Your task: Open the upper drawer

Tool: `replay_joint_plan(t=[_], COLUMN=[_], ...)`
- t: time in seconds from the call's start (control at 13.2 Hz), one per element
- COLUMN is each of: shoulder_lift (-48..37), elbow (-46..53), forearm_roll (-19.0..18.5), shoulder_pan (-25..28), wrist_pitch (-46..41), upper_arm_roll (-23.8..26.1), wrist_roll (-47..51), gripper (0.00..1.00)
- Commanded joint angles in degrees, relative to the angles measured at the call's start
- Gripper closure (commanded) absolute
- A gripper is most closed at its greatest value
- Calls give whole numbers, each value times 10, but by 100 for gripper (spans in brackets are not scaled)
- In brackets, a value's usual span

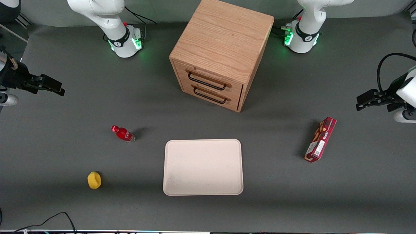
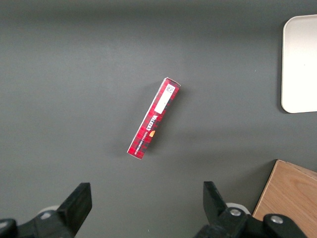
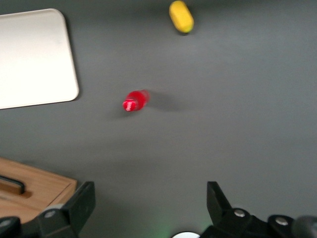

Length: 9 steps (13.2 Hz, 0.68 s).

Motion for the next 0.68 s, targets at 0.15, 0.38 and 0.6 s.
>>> replay_joint_plan(t=[0.15,0.38,0.6], shoulder_lift=[28,39,80], elbow=[10,12,23], forearm_roll=[114,120,114], shoulder_pan=[7,7,7], wrist_pitch=[7,73,133], upper_arm_roll=[17,98,198], wrist_roll=[-48,-70,-72], gripper=[0,0,0])
